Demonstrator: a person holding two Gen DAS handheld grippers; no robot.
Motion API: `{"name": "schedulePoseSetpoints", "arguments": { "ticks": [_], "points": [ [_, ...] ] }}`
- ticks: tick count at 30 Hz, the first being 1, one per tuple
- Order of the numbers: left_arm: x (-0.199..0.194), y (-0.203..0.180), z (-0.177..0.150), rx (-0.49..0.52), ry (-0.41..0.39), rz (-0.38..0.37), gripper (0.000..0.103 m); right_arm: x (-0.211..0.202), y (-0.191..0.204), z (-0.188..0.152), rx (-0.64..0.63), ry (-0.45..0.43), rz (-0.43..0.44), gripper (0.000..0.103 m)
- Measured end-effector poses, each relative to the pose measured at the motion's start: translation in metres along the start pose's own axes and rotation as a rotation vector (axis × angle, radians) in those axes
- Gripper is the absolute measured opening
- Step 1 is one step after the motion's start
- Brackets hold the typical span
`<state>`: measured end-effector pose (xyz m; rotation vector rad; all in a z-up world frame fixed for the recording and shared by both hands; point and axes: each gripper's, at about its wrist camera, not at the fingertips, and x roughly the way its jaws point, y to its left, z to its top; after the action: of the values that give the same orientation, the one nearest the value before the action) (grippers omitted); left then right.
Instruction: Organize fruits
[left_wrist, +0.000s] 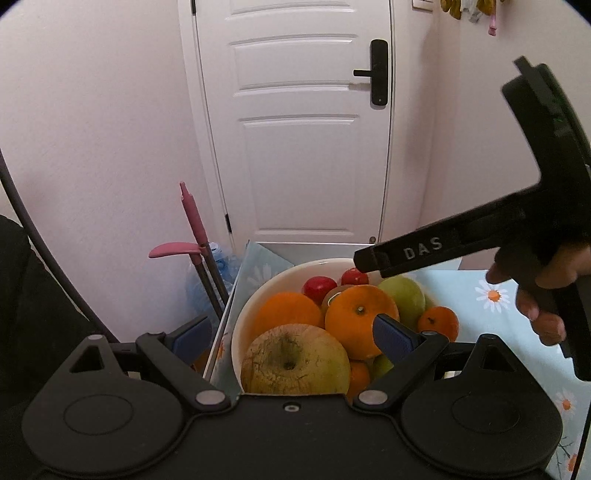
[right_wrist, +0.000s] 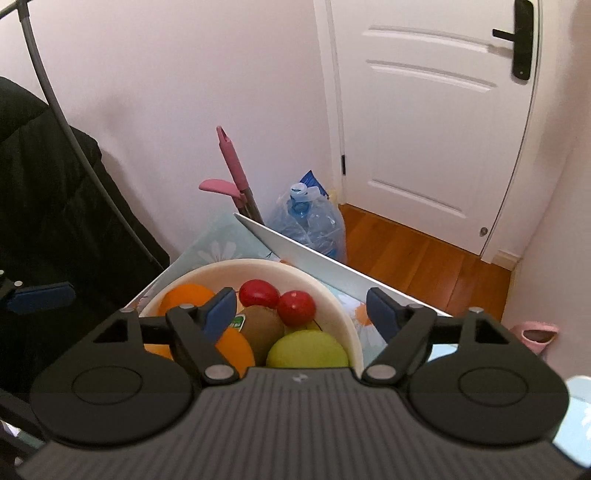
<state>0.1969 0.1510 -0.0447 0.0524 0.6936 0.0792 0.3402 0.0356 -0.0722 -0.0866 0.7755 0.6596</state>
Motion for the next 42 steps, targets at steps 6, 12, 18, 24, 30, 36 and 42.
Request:
{"name": "schedulePoseSetpoints", "arguments": {
  "ticks": [6,12,18,24,30,36,42],
  "points": [
    [-0.015,0.002,0.005,0.001,-0.028,-0.022,0.097,-0.035,0.007,-0.003,0.022,-0.039,-0.05,0.092],
    [-0.036,0.0,0.013,0.029,-0.077,-0.036,0.097,-0.087,0.016,-0.009,0.054,-0.091,-0.134,0.092],
    [-0.07,-0.006,0.029,0.074,-0.145,-0.038,0.097,-0.154,0.016,-0.017,0.158,-0.146,-0.233,0.092],
    [-0.099,-0.024,0.034,0.08,-0.159,-0.076,0.097,-0.216,0.013,-0.035,0.199,-0.181,-0.341,0.092],
    [-0.127,-0.045,0.021,0.041,-0.145,-0.073,0.097,-0.27,0.009,-0.067,0.234,-0.197,-0.417,0.098],
    [-0.151,-0.057,0.011,0.031,-0.186,-0.048,0.097,-0.307,0.005,-0.105,0.261,-0.202,-0.462,0.101],
    [-0.169,-0.066,0.005,0.028,-0.233,-0.061,0.103,-0.319,0.008,-0.131,0.263,-0.212,-0.498,0.103]
  ]
}}
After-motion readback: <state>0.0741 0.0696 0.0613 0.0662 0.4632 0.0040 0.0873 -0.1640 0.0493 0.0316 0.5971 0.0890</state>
